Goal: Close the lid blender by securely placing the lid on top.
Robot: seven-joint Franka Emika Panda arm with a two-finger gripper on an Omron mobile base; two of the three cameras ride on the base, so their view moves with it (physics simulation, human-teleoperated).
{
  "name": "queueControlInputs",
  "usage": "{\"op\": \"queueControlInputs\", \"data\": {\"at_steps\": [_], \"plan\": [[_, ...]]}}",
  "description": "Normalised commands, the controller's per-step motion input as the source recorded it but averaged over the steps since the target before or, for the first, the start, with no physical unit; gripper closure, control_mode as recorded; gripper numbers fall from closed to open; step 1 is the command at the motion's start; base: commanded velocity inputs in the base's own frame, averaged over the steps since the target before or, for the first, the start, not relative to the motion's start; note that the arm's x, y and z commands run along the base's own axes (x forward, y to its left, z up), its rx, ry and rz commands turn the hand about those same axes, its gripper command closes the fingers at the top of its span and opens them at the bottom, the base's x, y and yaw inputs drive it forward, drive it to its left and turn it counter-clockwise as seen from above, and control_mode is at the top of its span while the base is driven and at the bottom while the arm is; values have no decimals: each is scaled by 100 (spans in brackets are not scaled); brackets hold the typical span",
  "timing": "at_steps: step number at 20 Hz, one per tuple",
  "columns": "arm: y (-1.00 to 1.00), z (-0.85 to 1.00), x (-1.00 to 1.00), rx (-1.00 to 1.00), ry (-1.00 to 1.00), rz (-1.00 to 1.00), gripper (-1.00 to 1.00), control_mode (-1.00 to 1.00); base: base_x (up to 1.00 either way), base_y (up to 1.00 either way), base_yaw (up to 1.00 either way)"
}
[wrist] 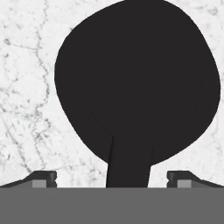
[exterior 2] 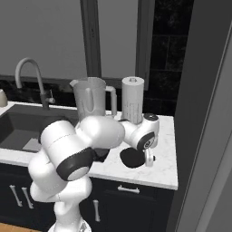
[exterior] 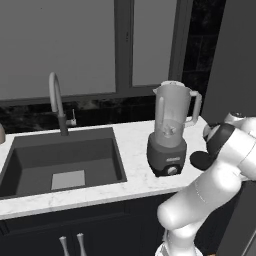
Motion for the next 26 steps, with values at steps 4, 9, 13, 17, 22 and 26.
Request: {"op": "queueControlInputs", "data": {"at_steps": [4, 9, 13, 17, 22, 26], "plan": [[0, -3, 14, 0, 0, 0, -100, -100, 0, 0, 0], [0, -9, 20, 0, 0, 0, -100, -100, 0, 0, 0], [0, -19, 20, 0, 3, 0, -100, -100, 0, 0, 0], [-3, -28, 2, 0, 5, 0, -100, -100, 0, 0, 0], [-6, -27, 0, 0, 5, 0, -100, -100, 0, 0, 0], [0, -13, 0, 0, 4, 0, 100, -100, 0, 0, 0]]}}
